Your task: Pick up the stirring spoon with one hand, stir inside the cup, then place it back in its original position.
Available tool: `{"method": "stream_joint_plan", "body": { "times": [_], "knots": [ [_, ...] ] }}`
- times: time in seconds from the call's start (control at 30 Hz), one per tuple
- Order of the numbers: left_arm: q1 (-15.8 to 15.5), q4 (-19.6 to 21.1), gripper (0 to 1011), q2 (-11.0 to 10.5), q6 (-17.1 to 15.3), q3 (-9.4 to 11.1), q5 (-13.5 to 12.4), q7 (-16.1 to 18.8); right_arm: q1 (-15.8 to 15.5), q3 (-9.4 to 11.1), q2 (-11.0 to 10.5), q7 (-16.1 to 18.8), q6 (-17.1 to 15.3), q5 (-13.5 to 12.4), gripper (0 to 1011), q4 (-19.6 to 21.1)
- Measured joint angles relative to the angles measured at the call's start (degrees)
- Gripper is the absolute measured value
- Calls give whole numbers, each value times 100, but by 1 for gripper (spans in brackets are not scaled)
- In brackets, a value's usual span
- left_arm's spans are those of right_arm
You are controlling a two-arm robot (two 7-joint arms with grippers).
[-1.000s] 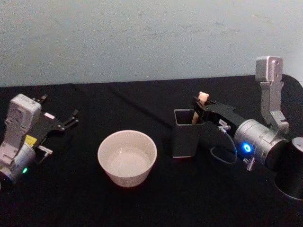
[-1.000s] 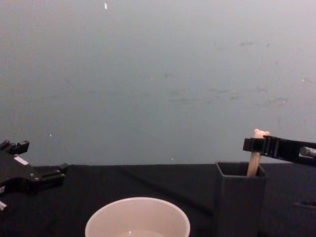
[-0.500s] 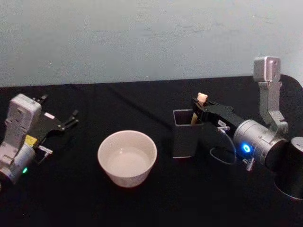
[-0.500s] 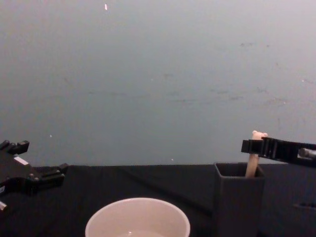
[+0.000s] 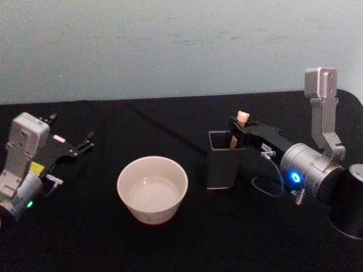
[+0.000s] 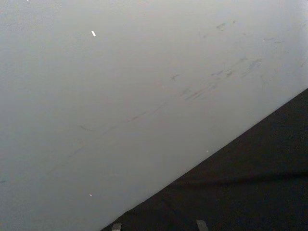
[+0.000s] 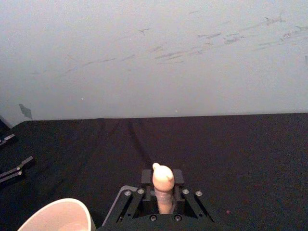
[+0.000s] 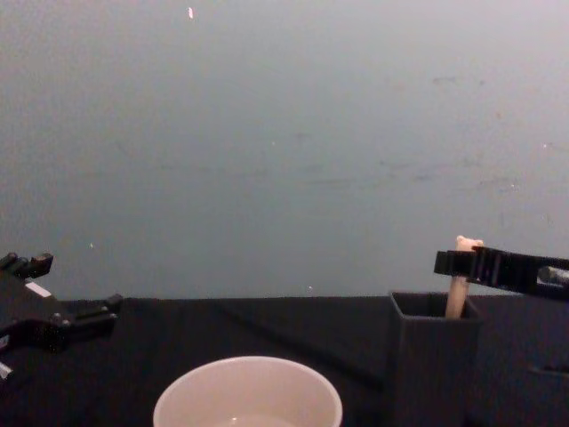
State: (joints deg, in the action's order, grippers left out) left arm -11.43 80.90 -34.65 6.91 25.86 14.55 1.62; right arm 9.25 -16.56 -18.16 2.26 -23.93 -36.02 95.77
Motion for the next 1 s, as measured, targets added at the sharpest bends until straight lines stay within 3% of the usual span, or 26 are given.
{"method": "stream_joint_plan", "body": {
  "times": [0.5, 0.77, 0.83, 1.0],
  "knots": [
    [0, 0, 1001, 0, 0, 0, 0, 0, -1, 0, 0, -6, 10, -3, 728, 8],
    [0, 0, 1001, 0, 0, 0, 0, 0, -1, 0, 0, -7, 11, -6, 921, 9],
    [0, 0, 1002, 0, 0, 0, 0, 0, -44, 11, 27, -20, 199, 57, 999, 25],
    [0, 0, 1001, 0, 0, 0, 0, 0, -128, 142, 164, -15, 704, 172, 1000, 101]
  ]
}}
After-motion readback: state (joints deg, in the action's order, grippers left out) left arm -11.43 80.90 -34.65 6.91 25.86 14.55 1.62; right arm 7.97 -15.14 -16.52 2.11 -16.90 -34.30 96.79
